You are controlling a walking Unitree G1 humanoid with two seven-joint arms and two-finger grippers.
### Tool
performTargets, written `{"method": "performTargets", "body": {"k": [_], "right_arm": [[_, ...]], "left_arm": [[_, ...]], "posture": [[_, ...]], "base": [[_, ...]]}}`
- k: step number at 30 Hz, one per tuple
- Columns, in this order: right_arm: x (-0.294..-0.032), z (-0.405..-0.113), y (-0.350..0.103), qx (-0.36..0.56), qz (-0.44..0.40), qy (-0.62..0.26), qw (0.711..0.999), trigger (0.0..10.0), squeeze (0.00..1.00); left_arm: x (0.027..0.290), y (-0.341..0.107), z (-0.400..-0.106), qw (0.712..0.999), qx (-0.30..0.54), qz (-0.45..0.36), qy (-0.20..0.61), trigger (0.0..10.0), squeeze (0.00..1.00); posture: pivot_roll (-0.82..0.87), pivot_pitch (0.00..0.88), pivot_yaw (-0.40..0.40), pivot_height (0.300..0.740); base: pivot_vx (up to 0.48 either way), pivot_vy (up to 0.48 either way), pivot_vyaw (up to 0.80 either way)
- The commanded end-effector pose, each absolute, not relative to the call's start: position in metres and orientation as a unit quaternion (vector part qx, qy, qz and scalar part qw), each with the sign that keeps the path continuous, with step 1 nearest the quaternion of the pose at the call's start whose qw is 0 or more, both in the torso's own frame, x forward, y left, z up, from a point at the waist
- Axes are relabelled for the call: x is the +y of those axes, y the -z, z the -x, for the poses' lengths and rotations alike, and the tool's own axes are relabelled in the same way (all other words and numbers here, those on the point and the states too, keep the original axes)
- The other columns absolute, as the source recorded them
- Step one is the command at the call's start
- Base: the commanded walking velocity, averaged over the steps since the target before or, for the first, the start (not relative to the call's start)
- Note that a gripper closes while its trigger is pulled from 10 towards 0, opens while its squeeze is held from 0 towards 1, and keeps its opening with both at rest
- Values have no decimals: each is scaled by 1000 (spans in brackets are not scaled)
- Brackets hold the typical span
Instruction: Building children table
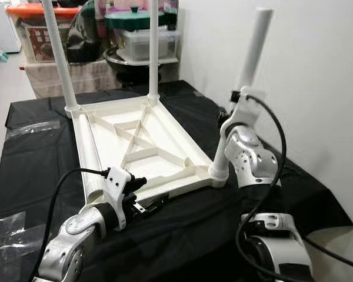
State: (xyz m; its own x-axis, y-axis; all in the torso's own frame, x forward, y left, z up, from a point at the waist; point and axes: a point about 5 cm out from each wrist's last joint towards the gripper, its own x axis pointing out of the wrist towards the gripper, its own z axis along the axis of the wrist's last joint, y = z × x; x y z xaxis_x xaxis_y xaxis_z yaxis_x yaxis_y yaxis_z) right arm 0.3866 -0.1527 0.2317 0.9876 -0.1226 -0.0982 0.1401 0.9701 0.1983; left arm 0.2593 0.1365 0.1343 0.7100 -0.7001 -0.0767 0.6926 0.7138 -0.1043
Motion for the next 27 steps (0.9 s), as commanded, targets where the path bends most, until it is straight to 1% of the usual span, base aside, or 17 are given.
{"method": "performTargets", "body": {"k": [1,2,3,4,5,6,8,11,12,13,19,21,22,23,24,25,27], "right_arm": [[-152,-389,-242,36,-109,51,992,10000,992],[-152,-389,-242,36,-109,51,992,10000,992],[-154,-390,-251,28,-123,-16,992,10000,0],[-154,-390,-251,28,-123,-16,992,10000,0],[-158,-389,-258,18,-141,-99,985,10000,0],[-158,-389,-258,18,-141,-99,985,10000,0],[-178,-378,-260,7,-114,-227,967,10000,0],[-194,-374,-252,24,-89,-260,961,9922,0],[-200,-375,-247,36,-82,-262,961,4353,0],[-206,-378,-241,55,-66,-247,965,0,0],[-218,-389,-231,89,-58,-158,982,0,0],[-232,-396,-231,71,-98,62,991,0,0],[-232,-396,-231,71,-98,62,991,0,0],[-238,-396,-229,67,-118,139,981,0,0],[-238,-396,-229,67,-118,139,981,0,0],[-235,-387,-216,78,-164,247,952,0,0],[-226,-382,-209,82,-181,270,942,0,0]], "left_arm": [[139,-128,-258,925,68,31,371,10000,0],[139,-128,-258,925,68,31,371,10000,0],[138,-127,-256,925,68,35,371,10000,0],[138,-127,-256,925,68,35,371,10000,0],[137,-127,-255,925,69,37,372,10000,0],[137,-127,-255,925,69,37,372,10000,0],[136,-127,-255,923,70,38,376,10000,0],[136,-128,-255,922,70,35,379,10000,0],[137,-128,-256,922,70,34,379,10000,0],[138,-129,-257,922,70,33,379,10000,0],[139,-129,-256,922,69,31,380,10000,0],[140,-129,-255,922,71,31,379,10000,0],[140,-129,-255,922,71,31,379,10000,0],[141,-128,-254,922,72,31,379,10000,0],[141,-128,-254,922,72,31,379,10000,0],[139,-129,-254,921,72,32,382,10000,0],[138,-129,-254,920,72,32,383,10000,0]], "posture": [[53,0,-68,740],[53,0,-68,740],[53,0,-68,740],[53,0,-68,740],[51,0,-64,740],[51,0,-64,740],[50,0,-59,740],[53,0,-59,740],[55,0,-58,740],[58,0,-58,740],[65,0,-60,740],[63,0,-56,740],[63,0,-56,740],[63,0,-56,740],[63,0,-56,740],[66,0,-57,740],[66,0,-57,740]], "base": [[0,0,0],[0,0,0],[0,0,0],[0,0,0],[0,0,0],[0,0,0],[0,0,0],[0,0,0],[0,0,0],[0,0,0],[0,0,0],[0,0,0],[0,0,0],[0,0,0],[0,0,0],[0,0,0],[0,0,0]]}}
